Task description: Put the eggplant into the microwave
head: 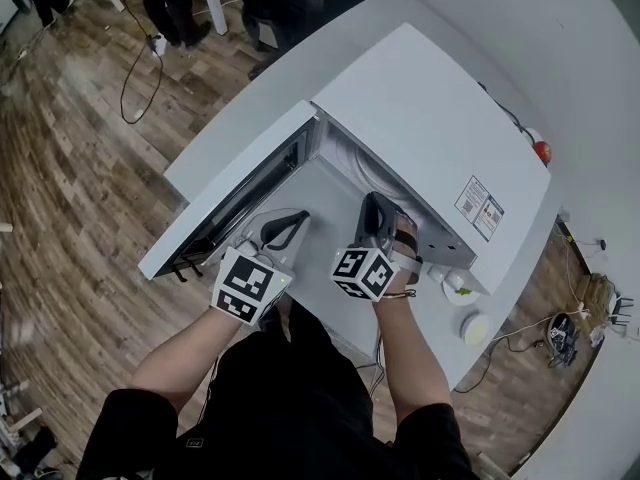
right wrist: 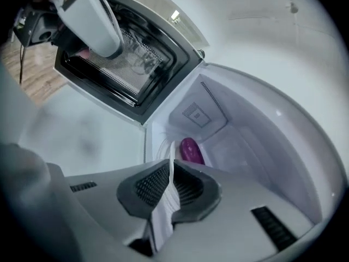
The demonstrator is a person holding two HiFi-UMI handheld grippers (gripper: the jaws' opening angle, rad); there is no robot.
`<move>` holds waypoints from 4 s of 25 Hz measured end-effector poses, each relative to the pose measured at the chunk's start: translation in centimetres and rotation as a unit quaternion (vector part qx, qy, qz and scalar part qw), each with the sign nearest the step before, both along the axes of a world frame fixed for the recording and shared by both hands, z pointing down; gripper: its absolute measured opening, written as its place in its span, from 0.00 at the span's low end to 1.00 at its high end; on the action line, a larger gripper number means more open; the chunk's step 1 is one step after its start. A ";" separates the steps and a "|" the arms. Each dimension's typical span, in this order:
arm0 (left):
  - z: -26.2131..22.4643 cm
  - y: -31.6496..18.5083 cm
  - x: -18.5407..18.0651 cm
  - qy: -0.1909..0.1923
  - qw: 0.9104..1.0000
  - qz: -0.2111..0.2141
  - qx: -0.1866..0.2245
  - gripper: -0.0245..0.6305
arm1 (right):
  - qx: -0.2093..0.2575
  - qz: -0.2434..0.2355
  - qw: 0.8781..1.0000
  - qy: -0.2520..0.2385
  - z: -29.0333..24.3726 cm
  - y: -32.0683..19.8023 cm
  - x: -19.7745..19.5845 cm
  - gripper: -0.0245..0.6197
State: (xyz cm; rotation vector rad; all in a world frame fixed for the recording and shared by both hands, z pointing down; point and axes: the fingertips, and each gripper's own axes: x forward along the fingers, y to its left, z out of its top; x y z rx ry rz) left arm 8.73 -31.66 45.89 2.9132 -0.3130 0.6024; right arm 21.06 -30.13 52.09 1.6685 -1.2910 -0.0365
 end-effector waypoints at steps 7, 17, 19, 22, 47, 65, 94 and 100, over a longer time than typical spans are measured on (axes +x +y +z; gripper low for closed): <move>-2.9 3.2 -2.8 0.014 1.000 0.001 -0.021 0.05 | 0.027 0.013 0.997 -0.077 -3.9 4.1 -3.5 0.09; -5.6 8.6 -9.0 0.033 0.999 0.015 -0.015 0.05 | 0.092 0.031 0.977 -0.190 -8.8 9.4 -9.8 0.08; -6.0 9.2 -10.2 0.035 0.999 0.014 -0.015 0.05 | 0.109 0.037 0.970 -0.213 -9.5 10.4 -10.9 0.07; -6.4 10.1 -11.7 0.040 0.999 0.014 -0.015 0.05 | 0.134 0.041 0.956 -0.257 -10.3 11.7 -12.6 0.06; -15.2 20.6 -14.0 0.065 0.998 0.005 0.016 0.05 | 0.235 0.005 0.869 -0.436 -19.3 30.1 -14.6 0.06; -18.5 27.9 -12.1 0.078 0.996 0.000 0.048 0.05 | 0.278 -0.039 0.829 -0.484 -23.2 37.2 -14.6 0.06; -21.4 23.0 -14.0 0.105 0.992 0.035 0.056 0.05 | 0.321 -0.043 0.830 -0.455 -26.9 31.9 -17.3 0.06; -21.2 22.6 -14.6 0.104 0.993 0.029 0.052 0.05 | 0.313 -0.049 0.833 -0.454 -26.8 31.6 -17.9 0.06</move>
